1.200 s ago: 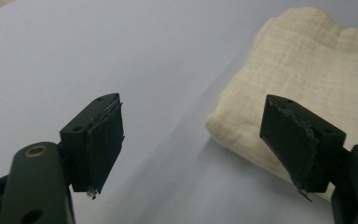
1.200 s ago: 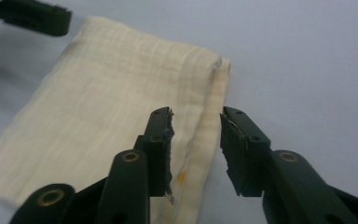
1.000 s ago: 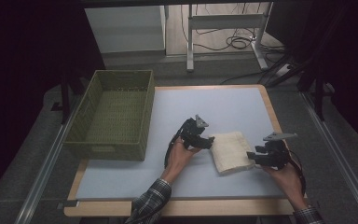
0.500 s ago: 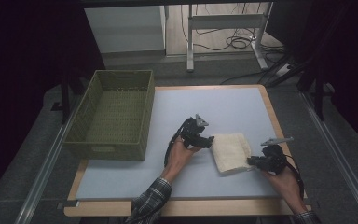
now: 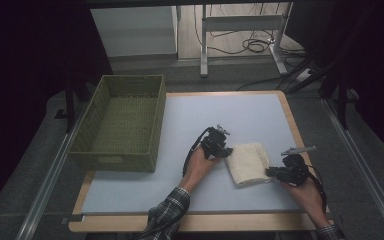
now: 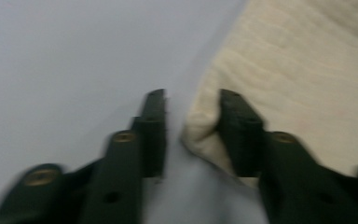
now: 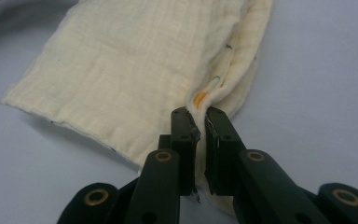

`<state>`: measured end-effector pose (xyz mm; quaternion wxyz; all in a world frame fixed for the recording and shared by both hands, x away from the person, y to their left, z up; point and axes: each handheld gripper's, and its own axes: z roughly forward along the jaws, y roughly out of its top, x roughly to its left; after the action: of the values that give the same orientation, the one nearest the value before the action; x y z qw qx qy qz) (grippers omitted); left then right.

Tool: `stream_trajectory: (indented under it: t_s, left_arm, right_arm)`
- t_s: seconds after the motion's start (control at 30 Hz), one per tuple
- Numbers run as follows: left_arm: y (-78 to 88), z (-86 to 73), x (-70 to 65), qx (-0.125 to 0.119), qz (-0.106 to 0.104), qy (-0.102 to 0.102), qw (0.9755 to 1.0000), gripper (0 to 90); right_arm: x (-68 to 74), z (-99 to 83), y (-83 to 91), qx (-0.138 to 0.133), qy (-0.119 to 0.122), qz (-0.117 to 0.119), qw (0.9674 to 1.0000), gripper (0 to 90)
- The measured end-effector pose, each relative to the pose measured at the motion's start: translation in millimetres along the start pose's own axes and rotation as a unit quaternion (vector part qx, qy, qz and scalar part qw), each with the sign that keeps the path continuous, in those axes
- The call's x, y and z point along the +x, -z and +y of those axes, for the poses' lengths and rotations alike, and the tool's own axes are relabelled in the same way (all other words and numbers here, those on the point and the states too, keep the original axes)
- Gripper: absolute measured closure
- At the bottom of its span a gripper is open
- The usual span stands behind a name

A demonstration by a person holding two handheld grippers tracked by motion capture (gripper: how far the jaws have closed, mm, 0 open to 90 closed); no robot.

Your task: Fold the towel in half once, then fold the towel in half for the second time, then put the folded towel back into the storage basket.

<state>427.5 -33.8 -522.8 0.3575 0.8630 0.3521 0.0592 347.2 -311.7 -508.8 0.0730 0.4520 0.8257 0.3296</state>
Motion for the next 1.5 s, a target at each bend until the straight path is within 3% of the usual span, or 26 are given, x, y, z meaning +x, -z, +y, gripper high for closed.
stream_trajectory:
  t_s: [0.03,0.17,0.57,1.5]
  left_arm:
    - [0.5,0.6,-1.4,0.004,-0.004,-0.002,1.0000,74.7]
    - [3.6,2.6,-7.5,0.010,0.011,-0.019,0.9997,83.6]
    - [27.8,2.2,0.3,-0.011,0.020,-0.018,0.9996,84.6]
    - [82.5,2.7,25.5,0.029,0.036,-0.015,0.9988,84.0]
  right_arm:
    - [-0.4,0.3,0.2,-0.001,0.000,0.001,1.0000,82.8]
    - [0.5,1.2,1.1,-0.003,0.000,0.006,1.0000,82.9]
    - [13.0,11.1,8.0,-0.018,0.016,0.032,0.9992,82.8]
    - [45.4,47.5,6.8,-0.034,0.041,0.082,0.9953,82.8]
